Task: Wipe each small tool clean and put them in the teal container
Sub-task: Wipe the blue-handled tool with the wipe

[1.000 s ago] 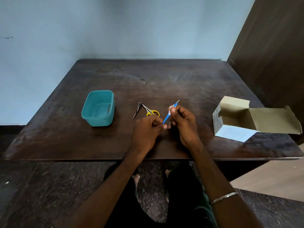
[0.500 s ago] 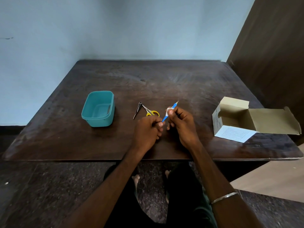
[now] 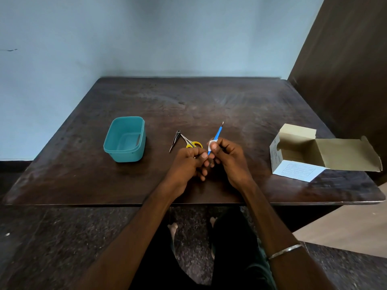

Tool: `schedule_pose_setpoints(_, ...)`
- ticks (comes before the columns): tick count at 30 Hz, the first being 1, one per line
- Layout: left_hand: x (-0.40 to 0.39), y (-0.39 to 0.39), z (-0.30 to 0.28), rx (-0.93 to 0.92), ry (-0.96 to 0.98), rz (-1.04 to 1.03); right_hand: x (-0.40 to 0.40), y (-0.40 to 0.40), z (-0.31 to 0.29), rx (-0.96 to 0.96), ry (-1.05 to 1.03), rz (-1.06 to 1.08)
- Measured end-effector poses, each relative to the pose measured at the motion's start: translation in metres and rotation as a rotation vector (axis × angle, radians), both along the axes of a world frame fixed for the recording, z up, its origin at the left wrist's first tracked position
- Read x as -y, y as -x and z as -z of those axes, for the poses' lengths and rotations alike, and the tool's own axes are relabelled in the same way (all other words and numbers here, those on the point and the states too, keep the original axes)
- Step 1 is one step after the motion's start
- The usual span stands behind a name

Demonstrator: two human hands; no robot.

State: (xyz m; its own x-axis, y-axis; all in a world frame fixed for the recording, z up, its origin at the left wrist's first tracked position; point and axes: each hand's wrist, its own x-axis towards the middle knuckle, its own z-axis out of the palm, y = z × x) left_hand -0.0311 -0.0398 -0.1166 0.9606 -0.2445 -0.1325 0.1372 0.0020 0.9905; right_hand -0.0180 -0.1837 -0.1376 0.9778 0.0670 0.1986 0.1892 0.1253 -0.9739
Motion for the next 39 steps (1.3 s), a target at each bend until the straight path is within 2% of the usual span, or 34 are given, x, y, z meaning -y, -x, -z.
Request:
schedule_pose_setpoints(4,-0.005,-0.004,-0.006,-0.004,-0.108,0.024,0.000,-0.002,0.003,0.022,0.024,-0.005)
schedule_pose_setpoints(6,-0.009,-0.009,-0.013,0.029,-0.176,-0.039,0.001,-0.003,0.005,0.023,0.046,0.007)
schedule_pose_setpoints(9,-0.016,-0.021,-0.028,0.096,-0.149,-0.153,0.000,-0.003,0.005,0.003,0.092,-0.006)
schedule_pose_setpoints(15,-0.013,-0.037,-0.039,0.186,-0.200,0.028,-0.002,0.001,-0.001,0.000,0.205,-0.044)
schedule_pose_setpoints(20,-0.010,-0.039,-0.039,0.160,-0.165,0.045,-0.002,0.003,-0.004,-0.002,0.211,-0.057)
schedule_pose_setpoints(26,-0.007,-0.035,-0.042,0.165,-0.028,-0.092,-0.003,0.002,-0.003,-0.015,0.207,-0.066)
schedule_pose_setpoints(39,-0.006,-0.042,-0.041,0.267,0.039,-0.324,-0.006,-0.002,0.003,0.003,0.216,0.024)
